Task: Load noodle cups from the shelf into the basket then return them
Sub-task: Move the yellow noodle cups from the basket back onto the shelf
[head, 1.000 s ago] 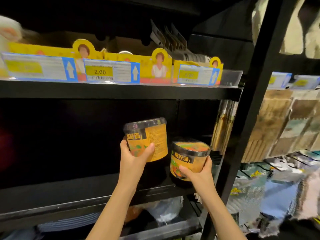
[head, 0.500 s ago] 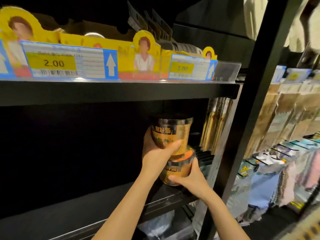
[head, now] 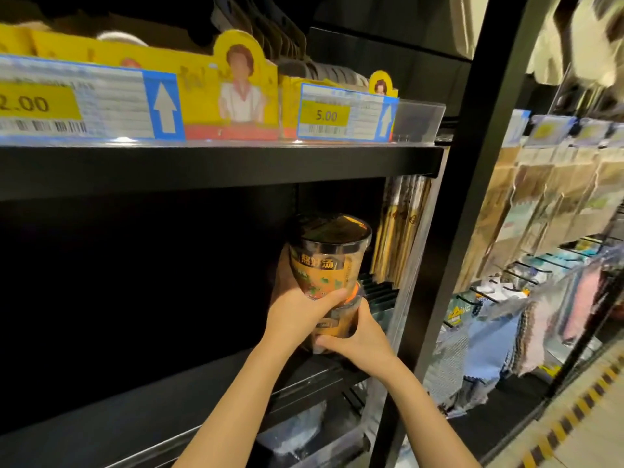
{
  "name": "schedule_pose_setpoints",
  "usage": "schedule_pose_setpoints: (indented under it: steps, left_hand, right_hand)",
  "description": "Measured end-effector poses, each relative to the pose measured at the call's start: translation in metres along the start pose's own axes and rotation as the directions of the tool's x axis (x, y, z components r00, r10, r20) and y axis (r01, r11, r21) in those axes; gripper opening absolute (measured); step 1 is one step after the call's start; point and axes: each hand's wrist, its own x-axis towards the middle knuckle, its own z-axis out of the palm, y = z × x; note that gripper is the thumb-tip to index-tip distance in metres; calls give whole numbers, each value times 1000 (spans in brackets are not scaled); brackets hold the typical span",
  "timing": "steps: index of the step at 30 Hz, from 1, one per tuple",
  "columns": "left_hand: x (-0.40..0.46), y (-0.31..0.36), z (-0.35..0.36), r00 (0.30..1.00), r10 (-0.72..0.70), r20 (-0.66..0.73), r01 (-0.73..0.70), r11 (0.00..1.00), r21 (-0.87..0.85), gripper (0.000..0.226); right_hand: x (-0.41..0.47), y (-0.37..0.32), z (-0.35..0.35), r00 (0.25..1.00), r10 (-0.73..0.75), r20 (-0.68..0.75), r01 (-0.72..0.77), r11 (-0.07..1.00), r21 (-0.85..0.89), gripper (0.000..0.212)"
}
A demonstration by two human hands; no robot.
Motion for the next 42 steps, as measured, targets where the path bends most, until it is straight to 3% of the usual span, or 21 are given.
schedule_pose_setpoints:
  steps: [2,6,13,18,24,27,30,32,37,42]
  left_hand:
    - [1,2,3,1000,-26,-9,26,999,23,70]
    - [0,1,8,998,-49,-39,51,998,49,51]
    - [0,-13,16,989,19,-144,2,989,147,57]
    - [-35,-26,13,949,202,-241,-129,948,290,63]
    - [-120,-36,41,947,317,-55,-261,856,446,46]
    - [-162,-42,66,946,313,89,-312,794,521,44]
    - [-205,-57,97,896,324,302,-442,712,546,40]
    - [-231,-68,118,856,296,425,-501,680,536,38]
    - [-292,-97,159,774,146,617,-498,742,449,37]
    - [-301,-129,202,610,42,791,-546,746,382,37]
  right_hand:
    - [0,-2,-1,1000,13,1,-13,1000,-19,84]
    - [-1,-4,-1,999,44,10,-43,998,-39,84]
    - [-21,-12,3,1000,3,-29,-6,993,-116,82]
    - [-69,-2,5,994,-55,-98,27,963,-268,68]
    - [-161,32,-25,982,-53,-183,-27,912,-410,51]
    - [-218,63,-45,974,57,-219,-152,882,-446,50]
    - [-275,97,-68,945,181,-271,-299,812,-501,47]
    - [-313,117,-80,902,305,-306,-425,758,-496,44]
    - [-399,162,-92,757,549,-354,-654,636,-410,54]
    - [-431,197,-101,596,708,-380,-803,534,-264,50]
